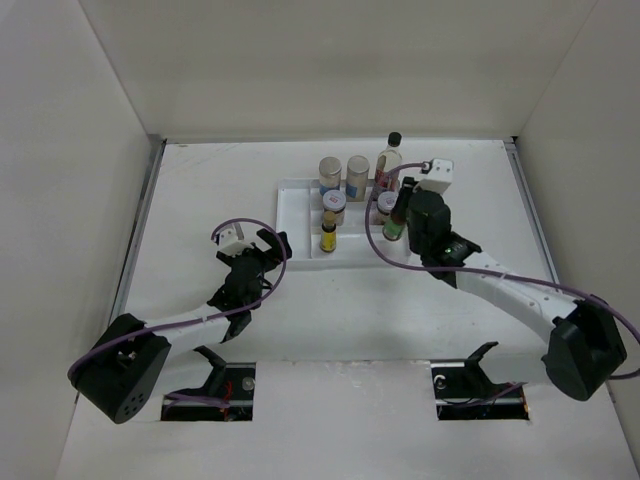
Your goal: Organize the condiment bottles
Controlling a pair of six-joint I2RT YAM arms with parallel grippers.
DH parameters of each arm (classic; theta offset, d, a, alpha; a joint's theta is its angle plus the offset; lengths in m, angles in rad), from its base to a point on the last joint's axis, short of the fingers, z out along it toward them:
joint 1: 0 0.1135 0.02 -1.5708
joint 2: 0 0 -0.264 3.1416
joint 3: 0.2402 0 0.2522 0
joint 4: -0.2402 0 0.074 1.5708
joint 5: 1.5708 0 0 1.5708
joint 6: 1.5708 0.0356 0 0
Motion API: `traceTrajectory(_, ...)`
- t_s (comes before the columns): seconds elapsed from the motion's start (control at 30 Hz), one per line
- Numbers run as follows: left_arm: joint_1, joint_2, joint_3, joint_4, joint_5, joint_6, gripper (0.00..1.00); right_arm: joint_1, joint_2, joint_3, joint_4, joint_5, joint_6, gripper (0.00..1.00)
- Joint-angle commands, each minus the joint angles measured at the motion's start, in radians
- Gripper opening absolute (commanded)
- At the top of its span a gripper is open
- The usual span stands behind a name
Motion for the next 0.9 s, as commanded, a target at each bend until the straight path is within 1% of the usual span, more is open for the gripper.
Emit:
traceTrajectory(0.0, 0.007, -0.019, 0.011, 0.044, 0.011, -0.003, 1.00, 0.042, 0.027, 0.014, 0.176, -0.016, 0.043, 0.33)
traceTrajectory(0.1, 0.010, -0.029, 0.011, 0.038, 0.005, 0.001, 1.00, 0.065, 0.066, 0.014, 0.188, -0.017, 0.045, 0.33)
traceTrajectory(0.27, 0.025, -0.014, 0.020, 0.030, 0.019, 0.004, 1.00, 0.077, 0.130, -0.031, 0.245, -0.016, 0.046, 0.34)
traceTrajectory(0.37, 0.031, 0.009, 0.034, 0.029, 0.022, 0.007, 1.00, 0.087, 0.158, -0.057, 0.264, -0.011, 0.048, 0.37)
traceTrajectory(0.4, 0.033, 0.023, 0.041, 0.026, 0.027, 0.012, 1.00, 0.088, 0.166, -0.066, 0.271, -0.010, 0.052, 0.41)
traceTrajectory(0.43, 0.037, 0.032, 0.047, 0.018, 0.037, 0.015, 1.00, 0.088, 0.169, -0.075, 0.276, -0.010, 0.056, 0.46)
traceTrajectory(0.47, 0.042, 0.035, 0.053, 0.007, 0.046, 0.016, 1.00, 0.090, 0.164, -0.086, 0.279, -0.010, 0.057, 0.54)
traceTrajectory(0.53, 0.048, 0.037, 0.064, -0.009, 0.044, 0.020, 1.00, 0.094, 0.138, -0.100, 0.279, -0.014, 0.059, 0.74)
traceTrajectory(0.57, 0.051, 0.035, 0.069, -0.016, 0.039, 0.026, 1.00, 0.094, 0.115, -0.103, 0.276, -0.017, 0.059, 0.83)
traceTrajectory(0.67, 0.054, 0.040, 0.084, -0.031, 0.027, 0.058, 1.00, 0.102, 0.032, -0.121, 0.267, -0.019, 0.043, 1.00)
traceTrajectory(0.8, 0.054, 0.021, 0.103, -0.083, -0.007, 0.093, 1.00, 0.099, -0.093, -0.178, 0.265, -0.008, 0.049, 1.00)
traceTrajectory(0.87, 0.050, -0.008, 0.107, -0.120, -0.018, 0.098, 1.00, 0.070, -0.158, -0.227, 0.265, 0.006, 0.074, 1.00)
